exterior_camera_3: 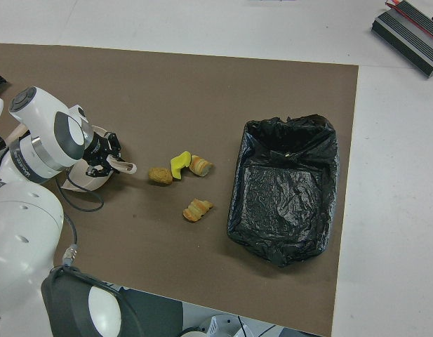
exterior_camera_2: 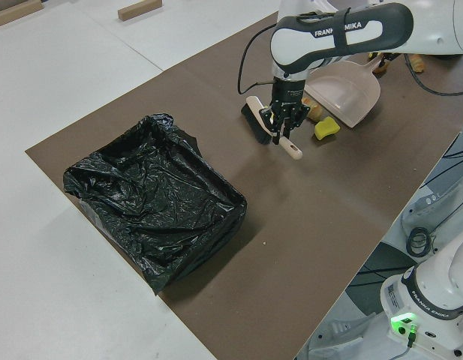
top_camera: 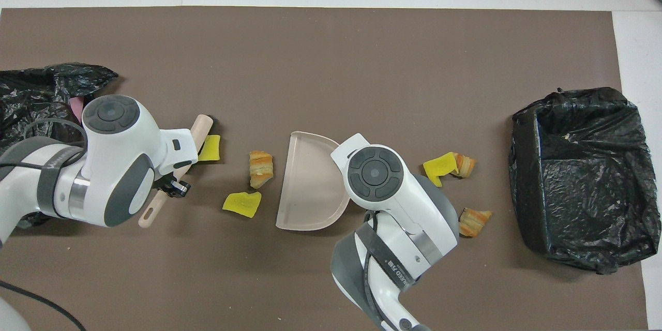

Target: Sweep and dump trash in bin

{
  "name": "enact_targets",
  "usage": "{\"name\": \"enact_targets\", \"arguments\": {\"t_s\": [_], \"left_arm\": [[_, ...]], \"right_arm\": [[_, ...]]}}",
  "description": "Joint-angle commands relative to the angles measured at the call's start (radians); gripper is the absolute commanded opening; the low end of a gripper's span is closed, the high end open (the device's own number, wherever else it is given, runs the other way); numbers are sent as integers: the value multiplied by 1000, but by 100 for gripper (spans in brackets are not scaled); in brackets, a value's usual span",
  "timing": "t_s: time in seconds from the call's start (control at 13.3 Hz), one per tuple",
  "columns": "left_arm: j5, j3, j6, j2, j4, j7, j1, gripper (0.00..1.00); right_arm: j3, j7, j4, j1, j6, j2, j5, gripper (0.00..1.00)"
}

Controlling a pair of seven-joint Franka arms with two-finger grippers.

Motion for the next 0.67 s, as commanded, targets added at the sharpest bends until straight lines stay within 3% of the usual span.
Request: {"name": "enact_targets", "arguments": {"t_s": [0.0, 0.15, 0.6], "left_arm": [[-41, 14, 10, -95, -127, -79, -85, 0], [-66, 14, 9, -99, -128, -144, -140, 0], [-352, 14, 18, -99, -116, -258, -263, 0]], "right_arm": [[5, 23, -23, -4, 23, -14, -17, 0], [5, 23, -23, -4, 21, -16, -17, 0], [5, 23, -23, -5, 21, -16, -19, 0]]}}
